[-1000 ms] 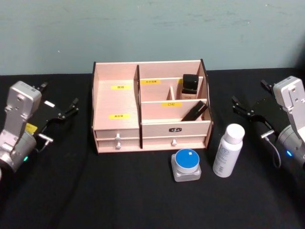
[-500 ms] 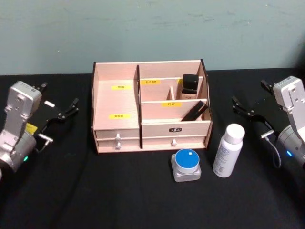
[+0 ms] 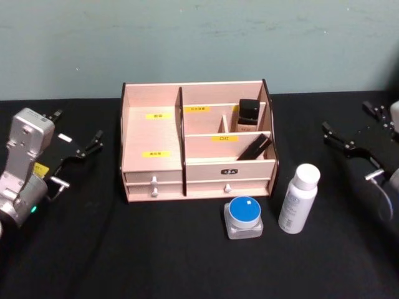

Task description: Pick up the facial cleanser and watermelon frost from the table and place them into the tiered storage box.

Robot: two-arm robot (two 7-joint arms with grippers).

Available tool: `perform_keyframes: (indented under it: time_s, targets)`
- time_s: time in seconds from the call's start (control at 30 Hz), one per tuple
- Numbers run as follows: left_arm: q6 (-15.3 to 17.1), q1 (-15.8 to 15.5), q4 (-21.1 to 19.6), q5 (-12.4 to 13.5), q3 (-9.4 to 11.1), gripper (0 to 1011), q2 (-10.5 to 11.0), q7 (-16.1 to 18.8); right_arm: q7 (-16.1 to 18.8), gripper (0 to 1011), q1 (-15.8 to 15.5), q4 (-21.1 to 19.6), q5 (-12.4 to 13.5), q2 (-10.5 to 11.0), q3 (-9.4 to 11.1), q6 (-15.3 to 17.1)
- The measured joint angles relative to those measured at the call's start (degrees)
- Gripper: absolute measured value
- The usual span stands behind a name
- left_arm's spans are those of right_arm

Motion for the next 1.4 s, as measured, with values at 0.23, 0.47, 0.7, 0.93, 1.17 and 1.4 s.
perform_keyframes:
  time_s: [0.23, 0.47, 0.7, 0.93, 1.17, 1.4]
  targets:
    - [0.0, 0.0, 0.0, 0.0, 0.0, 1001, 0.0, 0.0, 0.15, 1003, -7.15, -11.56, 2.72, 4.0, 4.7, 4.88]
    - [0.0, 0.0, 0.0, 0.0, 0.0, 1001, 0.0, 0.0, 1.3, 1003, -12.75, -18.93, 5.2, 6.6, 8.74, 6.75]
    - [0.0, 0.0, 0.0, 0.0, 0.0, 1001, 0.0, 0.0, 3.41, 1002, -19.61, -25.69, 9.36, 8.33, 13.76, 8.4]
    - [0.0, 0.0, 0.0, 0.0, 0.0, 1001, 0.0, 0.0, 4.71, 1003, -26.63, -30.42, 11.93, 8.72, 18.36, 8.31]
    - [0.0, 0.0, 0.0, 0.0, 0.0, 1001, 0.0, 0.0, 5.89, 1002, -31.72, -32.78, 13.15, 8.16, 20.61, 8.56]
    - [0.0, 0.0, 0.0, 0.0, 0.0, 1001, 0.0, 0.0, 6.84, 1003, -33.36, -33.18, 13.37, 7.77, 20.35, 10.78]
